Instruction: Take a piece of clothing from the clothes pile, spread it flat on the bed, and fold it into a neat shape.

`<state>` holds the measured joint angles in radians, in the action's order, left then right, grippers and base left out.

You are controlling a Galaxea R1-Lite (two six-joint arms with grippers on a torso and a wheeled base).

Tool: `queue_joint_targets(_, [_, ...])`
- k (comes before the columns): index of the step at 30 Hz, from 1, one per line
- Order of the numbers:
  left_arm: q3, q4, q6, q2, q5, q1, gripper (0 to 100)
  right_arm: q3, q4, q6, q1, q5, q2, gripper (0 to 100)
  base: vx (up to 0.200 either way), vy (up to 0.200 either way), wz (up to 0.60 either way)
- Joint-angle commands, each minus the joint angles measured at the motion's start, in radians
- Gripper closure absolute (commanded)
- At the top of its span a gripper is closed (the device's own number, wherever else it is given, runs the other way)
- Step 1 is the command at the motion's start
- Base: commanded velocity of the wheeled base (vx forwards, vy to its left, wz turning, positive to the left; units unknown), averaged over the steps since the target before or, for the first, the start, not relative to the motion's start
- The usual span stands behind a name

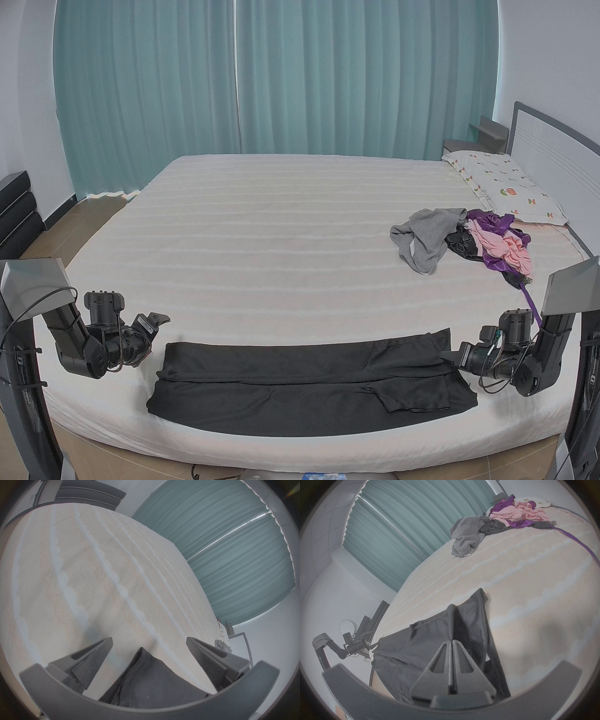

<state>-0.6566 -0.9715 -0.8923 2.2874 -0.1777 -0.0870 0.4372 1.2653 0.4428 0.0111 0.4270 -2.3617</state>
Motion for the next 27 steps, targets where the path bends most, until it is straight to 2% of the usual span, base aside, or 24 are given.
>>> queue_joint_targets(1, [0.000,0.002,0.000,-0.002,0.000,0.000,0,-0.017,0.000,-0.003,0.000,-0.001,0.004,100,0.000,0.000,0.00])
queue_joint_targets(7, [0.002,0.007,-0.002,-0.005,-0.008,0.000,0,-0.029,-0.001,-0.029,0.001,-0.001,-0.001,100,0.000,0.000,0.00])
queue_joint_targets(8, [0.002,0.007,-0.002,-0.005,-0.008,0.000,0,-0.029,-0.001,-0.029,0.001,-0.001,-0.002,0,0.000,0.000,0.00])
queue_joint_targets(16, [0.006,0.005,-0.002,-0.009,-0.008,0.000,0,-0.022,0.000,-0.010,-0.005,0.002,0.025,0,0.000,0.000,0.00])
queue_joint_targets(27, [0.060,0.000,0.007,-0.046,-0.019,0.020,0,0.077,-0.003,0.174,-0.089,0.002,0.027,0,-0.018,0.000,0.00])
